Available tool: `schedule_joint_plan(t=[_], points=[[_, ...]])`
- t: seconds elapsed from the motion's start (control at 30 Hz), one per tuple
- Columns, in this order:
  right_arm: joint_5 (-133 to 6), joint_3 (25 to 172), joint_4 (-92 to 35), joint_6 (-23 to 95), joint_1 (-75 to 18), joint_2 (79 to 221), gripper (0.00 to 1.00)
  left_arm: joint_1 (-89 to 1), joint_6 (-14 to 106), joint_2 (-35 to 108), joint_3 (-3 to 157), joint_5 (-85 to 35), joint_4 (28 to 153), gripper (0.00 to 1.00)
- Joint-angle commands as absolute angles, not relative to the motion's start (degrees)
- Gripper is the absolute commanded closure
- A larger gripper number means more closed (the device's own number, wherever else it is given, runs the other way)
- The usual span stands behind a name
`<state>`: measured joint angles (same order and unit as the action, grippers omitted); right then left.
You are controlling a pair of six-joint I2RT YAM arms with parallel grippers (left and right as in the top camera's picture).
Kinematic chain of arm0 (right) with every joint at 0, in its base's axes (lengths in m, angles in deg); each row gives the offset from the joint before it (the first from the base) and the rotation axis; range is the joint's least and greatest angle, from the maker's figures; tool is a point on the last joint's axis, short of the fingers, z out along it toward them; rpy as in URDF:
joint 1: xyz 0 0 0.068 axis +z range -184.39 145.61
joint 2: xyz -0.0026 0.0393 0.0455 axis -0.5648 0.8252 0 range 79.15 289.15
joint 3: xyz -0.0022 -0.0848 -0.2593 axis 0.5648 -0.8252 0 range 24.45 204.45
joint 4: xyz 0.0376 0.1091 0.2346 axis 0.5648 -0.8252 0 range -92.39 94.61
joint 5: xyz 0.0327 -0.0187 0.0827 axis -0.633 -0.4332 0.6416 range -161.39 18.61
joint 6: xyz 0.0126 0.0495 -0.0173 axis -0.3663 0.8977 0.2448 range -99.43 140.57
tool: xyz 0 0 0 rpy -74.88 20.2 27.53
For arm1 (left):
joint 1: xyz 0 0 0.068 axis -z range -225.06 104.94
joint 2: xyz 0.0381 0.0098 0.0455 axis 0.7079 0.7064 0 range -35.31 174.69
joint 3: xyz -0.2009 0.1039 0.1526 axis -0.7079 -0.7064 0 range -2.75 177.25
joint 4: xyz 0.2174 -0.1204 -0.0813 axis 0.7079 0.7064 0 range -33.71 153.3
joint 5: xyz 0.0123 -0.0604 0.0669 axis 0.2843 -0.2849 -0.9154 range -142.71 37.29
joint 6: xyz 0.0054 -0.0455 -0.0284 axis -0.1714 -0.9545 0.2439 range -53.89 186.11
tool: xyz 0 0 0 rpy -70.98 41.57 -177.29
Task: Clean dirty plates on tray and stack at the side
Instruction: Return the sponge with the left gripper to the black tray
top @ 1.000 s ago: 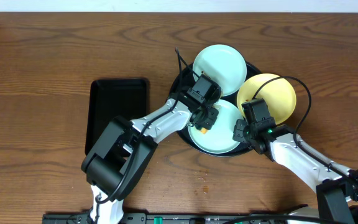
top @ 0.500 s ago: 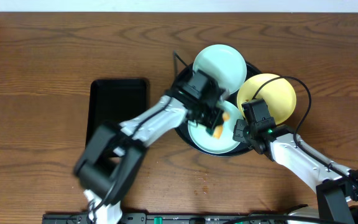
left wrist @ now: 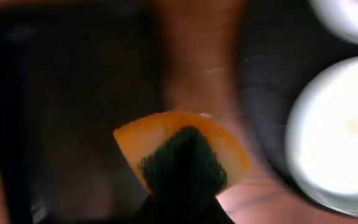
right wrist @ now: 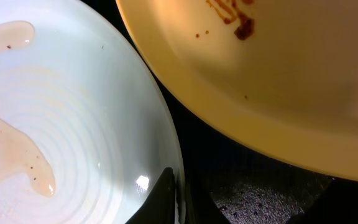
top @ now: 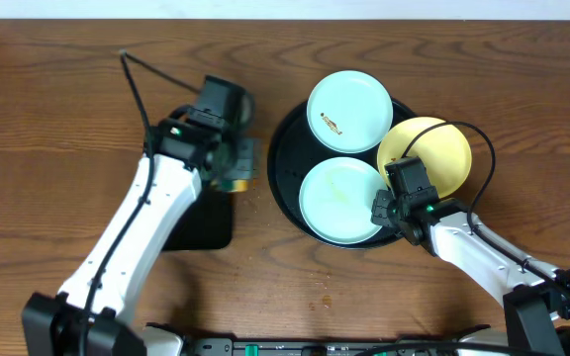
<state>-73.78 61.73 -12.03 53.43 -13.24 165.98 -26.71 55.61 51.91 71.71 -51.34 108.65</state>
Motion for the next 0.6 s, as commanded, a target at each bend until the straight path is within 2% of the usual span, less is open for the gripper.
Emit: schedule_joint_plan(t=[0.0, 0.23, 0.47, 0.5, 0.53, 0.57], points=[[-73.91, 61.40, -12.30, 53.06, -12.98, 166.39, 0.96, -32.77, 54.62, 53.77, 67.93, -59.58, 108.33, 0.92], [-73.91, 61.40, -12.54, 53.06, -12.98, 166.39, 0.95, -38.95, 54.62, 59.22, 61.85, -59.56, 99.65, 0.92], [-73.89, 61.40, -12.56, 53.06, -12.98, 166.39, 0.92, -40.94, 54.65, 66.41, 61.11, -59.62, 93.75, 0.92], [-73.89, 61.40, -12.58, 53.06, -12.98, 166.39, 0.92, -40.98, 54.65, 67.15, 61.09, -59.65, 93.24, 0.87], [-73.89, 61.40, -12.60, 53.06, -12.98, 166.39, 0.98, -41.01, 54.65, 67.85, 61.09, -59.62, 92.79, 0.83], [-73.87, 61.40, -12.73, 53.06, -12.98, 166.39, 0.99, -41.03, 54.65, 68.37, 61.11, -59.62, 92.54, 0.83]])
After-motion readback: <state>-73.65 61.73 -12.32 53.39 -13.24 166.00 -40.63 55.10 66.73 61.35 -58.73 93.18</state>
